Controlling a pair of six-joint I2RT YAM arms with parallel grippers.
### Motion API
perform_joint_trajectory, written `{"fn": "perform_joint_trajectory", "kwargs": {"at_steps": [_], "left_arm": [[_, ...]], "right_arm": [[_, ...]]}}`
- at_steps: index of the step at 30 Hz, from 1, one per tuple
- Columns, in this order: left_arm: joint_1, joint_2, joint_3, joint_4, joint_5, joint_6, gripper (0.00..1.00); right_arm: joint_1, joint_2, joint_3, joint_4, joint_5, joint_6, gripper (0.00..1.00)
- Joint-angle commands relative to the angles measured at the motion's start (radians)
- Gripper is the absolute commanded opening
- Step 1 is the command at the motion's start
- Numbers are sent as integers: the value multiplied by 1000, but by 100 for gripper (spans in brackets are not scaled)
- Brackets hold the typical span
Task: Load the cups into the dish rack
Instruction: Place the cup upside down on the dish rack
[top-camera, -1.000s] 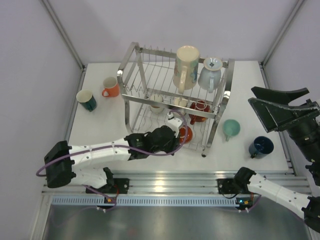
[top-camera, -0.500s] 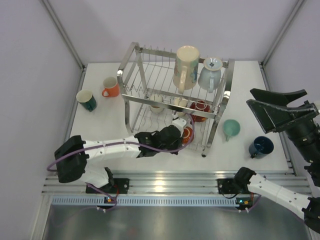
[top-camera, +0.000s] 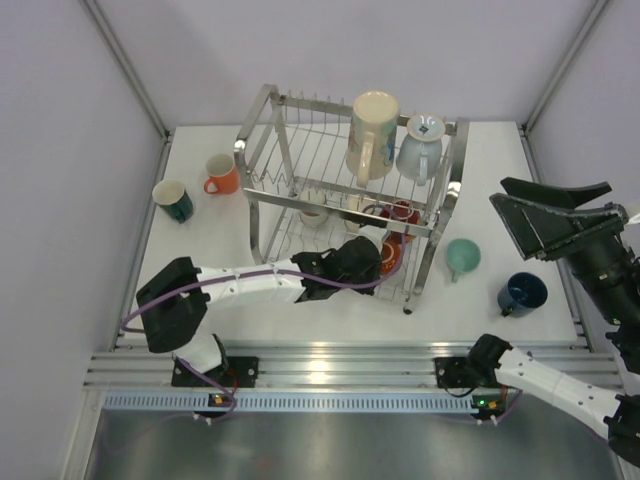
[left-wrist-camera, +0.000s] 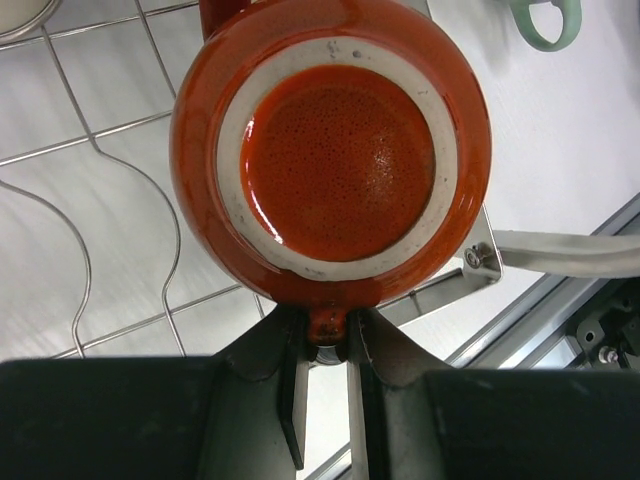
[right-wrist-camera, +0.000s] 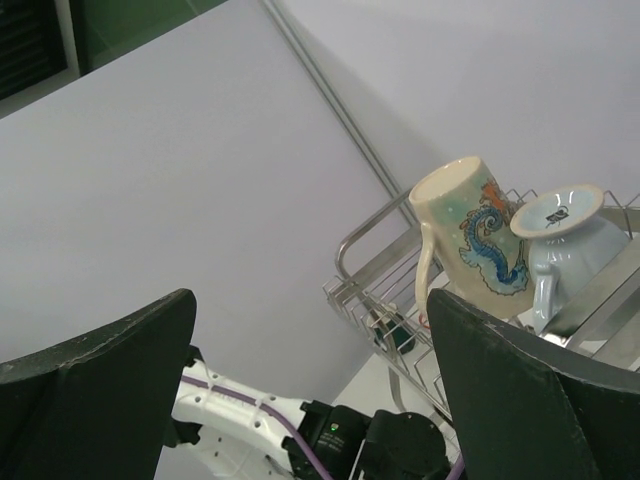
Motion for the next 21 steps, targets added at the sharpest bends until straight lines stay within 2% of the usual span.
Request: {"fn": "perform_joint_trajectory", "kwargs": {"at_steps": [1, 12, 21], "left_arm": [[2, 20, 67, 103, -11, -26, 0], [9, 108, 88, 133, -16, -23, 0], [9, 138, 100, 130, 4, -11, 16]], "right_arm": [[-1, -21, -5, -1, 34, -14, 99], [-3, -25, -11, -21, 57, -33, 99], [-3, -38, -21, -27, 82, -39, 99]]}}
